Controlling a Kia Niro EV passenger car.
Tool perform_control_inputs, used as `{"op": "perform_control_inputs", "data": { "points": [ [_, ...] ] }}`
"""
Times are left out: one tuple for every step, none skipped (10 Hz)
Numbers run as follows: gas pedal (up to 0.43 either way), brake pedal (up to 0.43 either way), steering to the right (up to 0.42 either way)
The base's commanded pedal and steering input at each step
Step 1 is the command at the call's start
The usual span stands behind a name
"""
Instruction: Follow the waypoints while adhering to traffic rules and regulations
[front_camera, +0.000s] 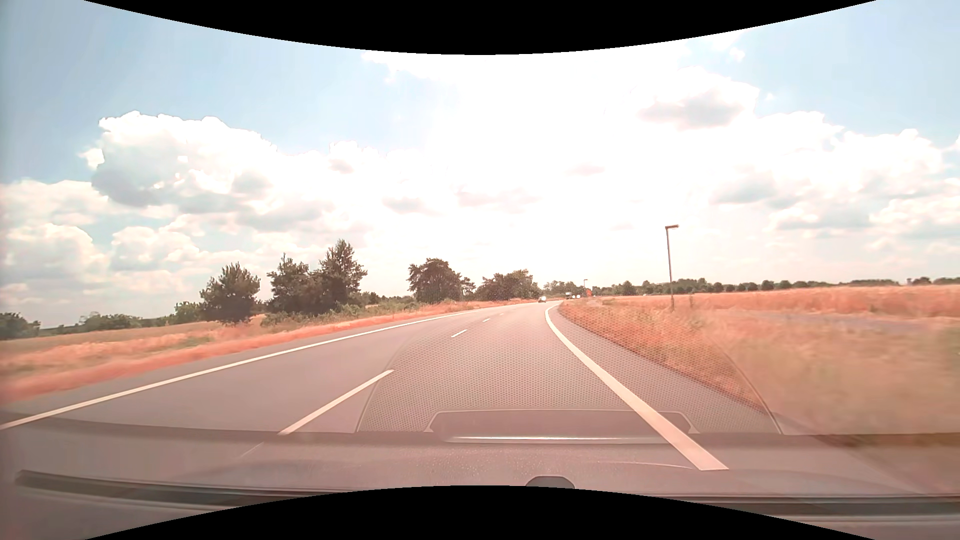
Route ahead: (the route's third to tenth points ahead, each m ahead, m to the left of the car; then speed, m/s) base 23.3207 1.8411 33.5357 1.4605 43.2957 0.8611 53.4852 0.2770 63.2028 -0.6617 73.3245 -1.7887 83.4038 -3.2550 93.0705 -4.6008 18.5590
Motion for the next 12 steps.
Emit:
{"op": "perform_control_inputs", "data": {
  "points": [
    [0.047, 0.000, 0.004],
    [0.047, 0.000, 0.004],
    [0.047, 0.000, 0.004],
    [0.047, 0.000, 0.004],
    [0.047, 0.000, 0.004],
    [0.047, 0.000, 0.004],
    [0.047, 0.000, 0.004],
    [0.047, 0.000, 0.004],
    [0.047, 0.000, 0.004],
    [0.047, 0.000, 0.004],
    [0.047, 0.000, 0.004],
    [0.047, 0.000, 0.004]
  ]
}}
